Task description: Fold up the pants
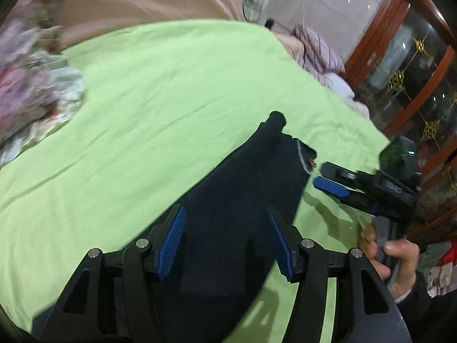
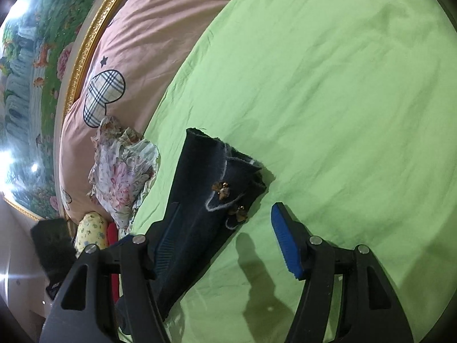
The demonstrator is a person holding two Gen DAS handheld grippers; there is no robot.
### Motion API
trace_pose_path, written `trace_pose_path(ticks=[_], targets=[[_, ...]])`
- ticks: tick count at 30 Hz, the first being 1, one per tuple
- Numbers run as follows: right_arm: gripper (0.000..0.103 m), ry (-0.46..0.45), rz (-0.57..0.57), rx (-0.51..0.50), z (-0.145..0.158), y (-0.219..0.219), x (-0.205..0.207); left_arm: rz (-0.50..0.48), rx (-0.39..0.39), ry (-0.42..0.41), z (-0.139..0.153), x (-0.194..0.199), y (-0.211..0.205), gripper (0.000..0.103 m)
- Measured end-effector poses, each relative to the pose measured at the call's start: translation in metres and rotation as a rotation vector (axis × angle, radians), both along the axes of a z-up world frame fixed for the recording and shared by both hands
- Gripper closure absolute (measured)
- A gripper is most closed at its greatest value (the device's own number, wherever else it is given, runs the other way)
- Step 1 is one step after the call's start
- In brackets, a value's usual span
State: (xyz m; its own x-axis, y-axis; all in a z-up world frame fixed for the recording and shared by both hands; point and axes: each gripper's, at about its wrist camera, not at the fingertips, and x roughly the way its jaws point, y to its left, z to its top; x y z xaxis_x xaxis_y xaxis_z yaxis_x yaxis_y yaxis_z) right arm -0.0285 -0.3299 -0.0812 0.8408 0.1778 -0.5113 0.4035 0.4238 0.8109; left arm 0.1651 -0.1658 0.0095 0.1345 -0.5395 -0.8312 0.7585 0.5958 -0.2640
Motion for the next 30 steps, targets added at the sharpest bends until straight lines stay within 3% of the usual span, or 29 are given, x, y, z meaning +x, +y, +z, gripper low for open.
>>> trace_pose_path(ticks=[4, 9, 11, 12, 14, 18, 24, 26, 28, 30], targets=[[0.038, -0.005, 0.005, 0.028, 0.0, -0.002, -0.003, -0.051, 0.04, 0.031, -0.019, 0.022, -0.033, 0.045], [0.044, 0.016, 0.005, 0.041, -0.004, -0.005, 0.006, -0.047, 0.031, 0.157, -0.043, 0.054, -0.06, 0.045], [0.062, 0.016, -0.012, 0.086, -0.011, -0.011, 0.008, -0.05, 0.026, 0.202, -0.049, 0.061, -0.066, 0.045], [0.065, 0.005, -0.014, 0.122, -0.016, -0.014, 0.009, -0.048, 0.028, 0.207, -0.051, 0.062, -0.068, 0.045], [0.09, -0.009, -0.01, 0.199, -0.029, -0.016, 0.014, -0.054, 0.022, 0.212, -0.052, 0.064, -0.071, 0.044], [0.092, -0.079, -0.078, 0.199, -0.031, -0.022, 0.003, -0.072, 0.035, 0.206, -0.055, 0.065, -0.078, 0.044], [0.092, -0.093, -0.079, 0.169, -0.028, -0.02, -0.002, -0.093, 0.052, 0.187, -0.062, 0.064, -0.1, 0.045], [0.092, -0.096, -0.072, 0.172, -0.028, -0.02, -0.001, -0.122, 0.056, 0.17, -0.061, 0.058, -0.107, 0.067], [0.092, -0.103, -0.067, 0.175, -0.027, -0.021, 0.0, -0.138, 0.04, 0.191, -0.06, 0.055, -0.107, 0.082], [0.092, -0.149, -0.051, 0.202, -0.025, -0.021, -0.001, -0.137, 0.009, 0.203, -0.057, 0.054, -0.103, 0.087]])
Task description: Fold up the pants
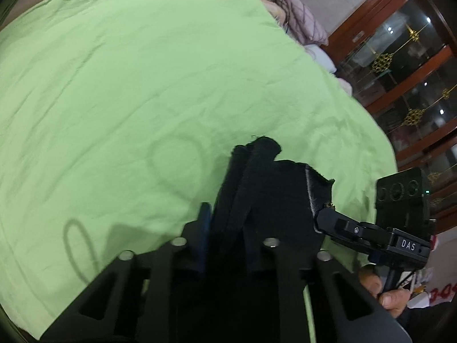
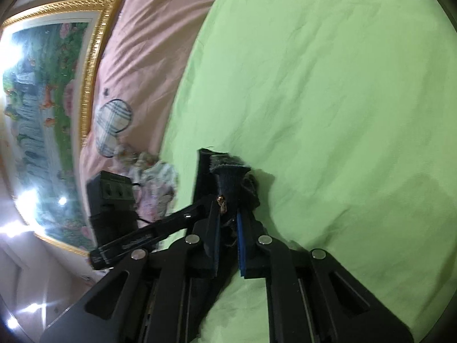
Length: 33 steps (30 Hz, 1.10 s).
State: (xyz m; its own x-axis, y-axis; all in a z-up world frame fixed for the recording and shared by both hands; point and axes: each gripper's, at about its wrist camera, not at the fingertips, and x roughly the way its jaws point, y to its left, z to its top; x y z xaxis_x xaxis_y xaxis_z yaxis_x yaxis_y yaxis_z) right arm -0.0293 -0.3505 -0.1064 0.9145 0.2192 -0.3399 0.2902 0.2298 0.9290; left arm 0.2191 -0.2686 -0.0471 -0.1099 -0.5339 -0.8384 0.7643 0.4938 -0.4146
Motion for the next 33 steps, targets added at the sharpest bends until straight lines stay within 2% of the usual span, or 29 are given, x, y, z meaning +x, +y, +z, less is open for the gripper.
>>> trace_pose_path(ticks=[7, 14, 18, 26, 33], targets=[[0.092, -0.13, 0.056, 0.017, 0.03, 0.013, 0.003, 0.048, -0.092, 0.0, 0.035, -0.011, 0.025, 0.09], [0.092, -0.252, 0.205, 0.035, 0.07, 0.048, 0.017, 0.168, -0.211, 0.004, 0.08, -0.022, 0.101, 0.09], [0.092, -0.293, 0.293, 0.044, 0.083, 0.08, 0.027, 0.221, -0.247, 0.003, 0.091, -0.031, 0.142, 0.09], [0.092, -0.264, 0.432, -0.002, 0.086, 0.132, 0.042, 0.299, -0.274, -0.035, 0.083, -0.053, 0.201, 0.09], [0.091, -0.188, 0.524, -0.022, 0.064, 0.167, 0.06, 0.41, -0.269, 0.026, 0.045, -0.051, 0.251, 0.091]])
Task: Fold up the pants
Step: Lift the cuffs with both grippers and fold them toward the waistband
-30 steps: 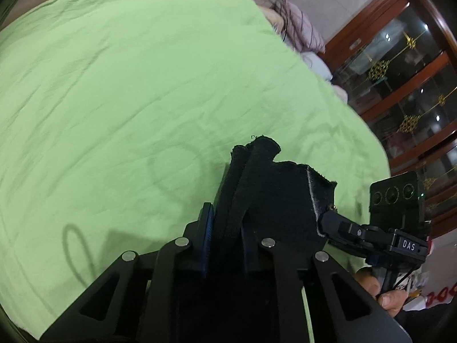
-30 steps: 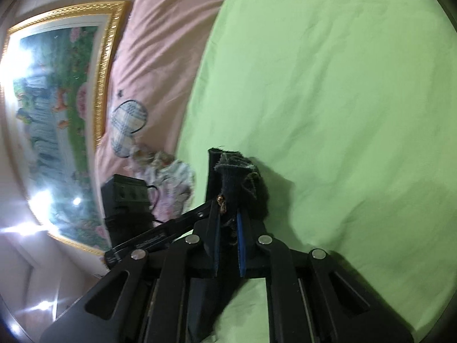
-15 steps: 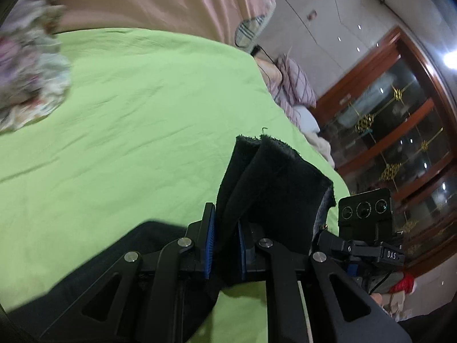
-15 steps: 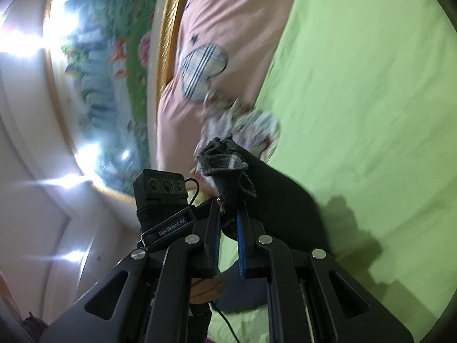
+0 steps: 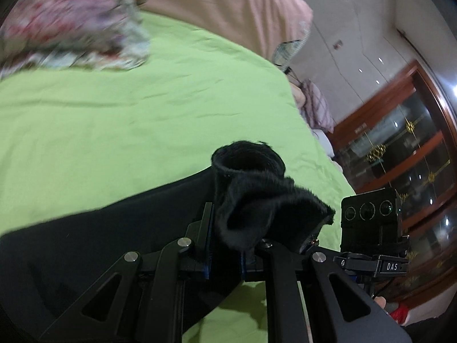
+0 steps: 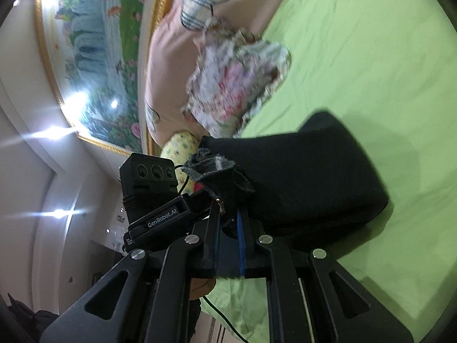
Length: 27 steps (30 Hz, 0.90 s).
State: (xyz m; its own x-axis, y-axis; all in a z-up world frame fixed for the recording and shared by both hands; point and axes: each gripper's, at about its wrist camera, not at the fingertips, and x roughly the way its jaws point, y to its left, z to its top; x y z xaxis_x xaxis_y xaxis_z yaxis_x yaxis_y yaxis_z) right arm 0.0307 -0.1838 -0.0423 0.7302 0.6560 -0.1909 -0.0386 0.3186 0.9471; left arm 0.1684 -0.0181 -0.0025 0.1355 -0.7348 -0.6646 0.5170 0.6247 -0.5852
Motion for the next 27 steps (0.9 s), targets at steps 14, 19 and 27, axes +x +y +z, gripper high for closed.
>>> trace_pose_path(ticks=[14, 19, 27], targets=[[0.088, 0.166, 0.109, -0.166, -0.037, 0.041, 0.034, 0.135, 0.029, 0.087, -0.059, 0.008, 0.051, 0.093], [0.081, 0.195, 0.11, -0.191, -0.04, 0.047, 0.037, 0.197, 0.063, 0.063, -0.058, -0.002, 0.064, 0.092], [0.054, 0.167, 0.138, -0.239, -0.026, 0.066, 0.038, 0.31, 0.104, 0.018, -0.048, -0.038, 0.108, 0.089]])
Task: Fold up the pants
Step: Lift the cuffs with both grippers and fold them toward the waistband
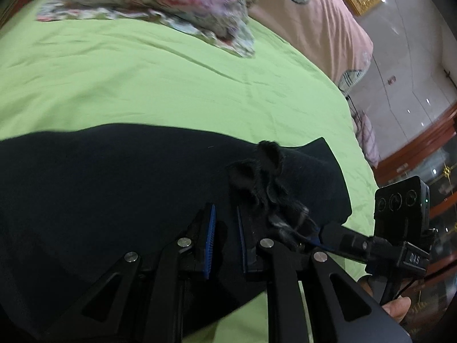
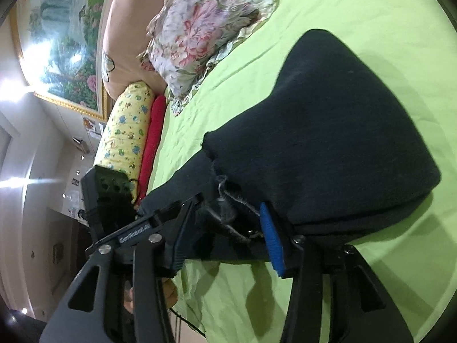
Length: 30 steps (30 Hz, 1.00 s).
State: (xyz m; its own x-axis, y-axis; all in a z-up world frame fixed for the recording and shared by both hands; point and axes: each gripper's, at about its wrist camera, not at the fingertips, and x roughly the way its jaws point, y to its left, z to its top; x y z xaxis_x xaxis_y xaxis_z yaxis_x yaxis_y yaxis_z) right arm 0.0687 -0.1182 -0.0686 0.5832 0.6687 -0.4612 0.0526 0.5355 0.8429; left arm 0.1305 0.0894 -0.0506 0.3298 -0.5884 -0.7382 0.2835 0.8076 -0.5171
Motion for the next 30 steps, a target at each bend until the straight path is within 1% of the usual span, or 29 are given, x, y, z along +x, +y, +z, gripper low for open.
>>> trace_pose_path(ticks=[4, 7, 9, 11, 13, 16, 18, 19, 21, 23, 24, 30], targets=[[0.054, -0.011, 0.005, -0.011, 0.006, 0.007, -0.003, 0.081, -0.011, 0.011, 0.003, -0.014, 0.031, 0.088], [0.054, -0.02, 0.015, -0.008, 0.012, 0.012, -0.004, 0.16, -0.012, 0.018, 0.003, -0.025, 0.055, 0.085], [0.054, -0.031, 0.029, -0.013, 0.017, 0.017, -0.004, 0.206, -0.002, 0.011, 0.004, -0.035, 0.07, 0.08], [0.053, -0.041, 0.037, -0.021, 0.022, 0.02, -0.004, 0.223, -0.002, 0.013, 0.004, -0.042, 0.079, 0.071], [0.053, -0.045, 0.041, -0.021, 0.024, 0.024, -0.003, 0.243, -0.005, 0.014, 0.005, -0.052, 0.088, 0.07], [0.053, -0.048, 0.057, -0.015, 0.028, 0.031, -0.001, 0.282, 0.001, -0.005, 0.009, -0.068, 0.101, 0.067], [0.053, -0.05, 0.073, -0.029, 0.031, 0.038, 0.001, 0.313, 0.002, -0.022, 0.013, -0.078, 0.108, 0.059], [0.053, -0.052, 0.078, -0.031, 0.032, 0.04, 0.001, 0.327, 0.0, -0.026, 0.014, -0.082, 0.113, 0.052], [0.052, -0.06, 0.092, -0.029, 0.035, 0.048, 0.002, 0.337, 0.012, -0.036, 0.017, -0.092, 0.12, 0.051], [0.052, -0.063, 0.111, -0.03, 0.039, 0.057, 0.005, 0.352, 0.049, -0.056, 0.02, -0.102, 0.127, 0.051], [0.052, -0.065, 0.122, -0.036, 0.041, 0.062, 0.006, 0.359, 0.053, -0.059, 0.02, -0.107, 0.132, 0.051], [0.052, -0.077, 0.188, -0.073, 0.048, 0.09, 0.016, 0.456, 0.002, -0.038, 0.017, -0.126, 0.168, 0.051]])
